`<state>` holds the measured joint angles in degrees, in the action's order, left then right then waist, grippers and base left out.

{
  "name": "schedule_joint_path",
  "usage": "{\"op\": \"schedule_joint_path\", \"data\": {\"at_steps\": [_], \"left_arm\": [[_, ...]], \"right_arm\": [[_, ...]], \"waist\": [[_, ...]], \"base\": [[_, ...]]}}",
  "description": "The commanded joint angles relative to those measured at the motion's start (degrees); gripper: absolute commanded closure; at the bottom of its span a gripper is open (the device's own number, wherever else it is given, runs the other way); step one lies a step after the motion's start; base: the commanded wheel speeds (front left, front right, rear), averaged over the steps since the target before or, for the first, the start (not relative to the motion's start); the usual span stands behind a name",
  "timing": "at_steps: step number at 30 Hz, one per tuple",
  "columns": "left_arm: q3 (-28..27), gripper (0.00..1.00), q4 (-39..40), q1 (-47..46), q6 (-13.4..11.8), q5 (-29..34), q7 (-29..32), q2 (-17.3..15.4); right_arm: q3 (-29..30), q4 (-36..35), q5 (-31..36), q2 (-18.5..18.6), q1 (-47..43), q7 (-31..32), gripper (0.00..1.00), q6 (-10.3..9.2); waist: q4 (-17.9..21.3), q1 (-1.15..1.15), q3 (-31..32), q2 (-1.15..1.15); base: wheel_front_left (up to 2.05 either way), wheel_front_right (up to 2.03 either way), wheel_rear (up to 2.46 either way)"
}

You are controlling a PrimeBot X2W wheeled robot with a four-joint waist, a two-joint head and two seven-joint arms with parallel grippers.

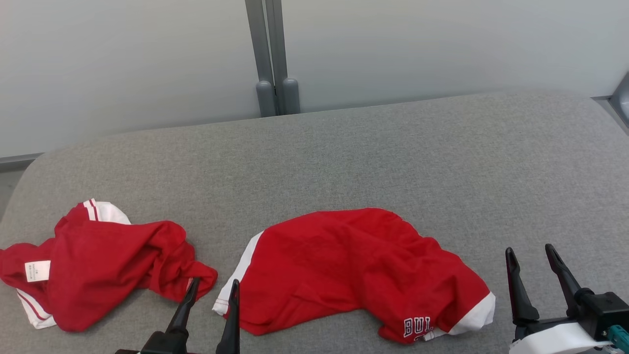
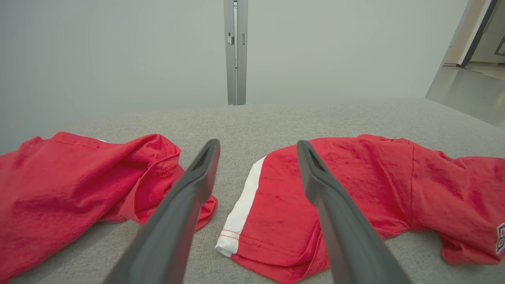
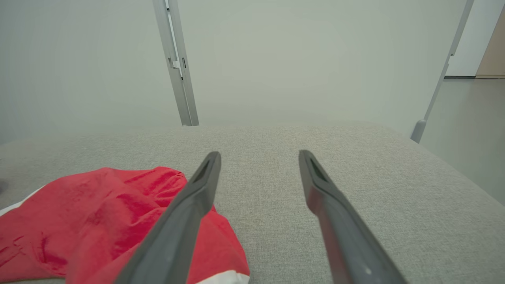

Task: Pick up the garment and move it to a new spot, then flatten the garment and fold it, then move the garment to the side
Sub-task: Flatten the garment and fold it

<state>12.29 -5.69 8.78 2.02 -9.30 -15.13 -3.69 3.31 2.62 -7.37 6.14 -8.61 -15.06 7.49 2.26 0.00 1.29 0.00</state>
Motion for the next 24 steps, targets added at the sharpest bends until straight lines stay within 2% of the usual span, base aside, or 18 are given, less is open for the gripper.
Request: {"op": "schedule_joint_path", "data": {"at_steps": [1,7,16,24], "left_arm": [[-0.56,0.0,-0.15,0.7,0.47,0.88,-0.02,0.16],[-2.12,0.0,-0.44,0.54,1.57,1.4,-0.03,0.63],[-1.97,0.0,-1.31,0.28,1.61,0.54,-0.02,0.8],[1.72,0.0,-16.45,-6.65,-1.32,-6.13,1.44,0.74]], "right_arm": [[0.13,0.04,-0.07,0.03,-0.19,-0.18,0.0,0.01],[-0.16,-0.05,-0.24,0.22,0.18,-0.18,0.0,0.01],[-0.72,-0.66,-0.41,0.38,0.85,-0.18,0.0,0.01],[-1.76,-1.56,-0.59,0.79,2.57,-0.18,0.0,0.01]], "waist": [[0.13,0.0,-0.01,0.0],[0.34,0.0,-0.06,0.0],[1.03,0.0,-0.48,0.0],[2.59,0.0,-2.55,0.0]], "base": [[0.0,0.0,0.0],[0.0,0.0,0.0],[0.0,0.0,0.0],[0.0,0.0,0.0]]}}
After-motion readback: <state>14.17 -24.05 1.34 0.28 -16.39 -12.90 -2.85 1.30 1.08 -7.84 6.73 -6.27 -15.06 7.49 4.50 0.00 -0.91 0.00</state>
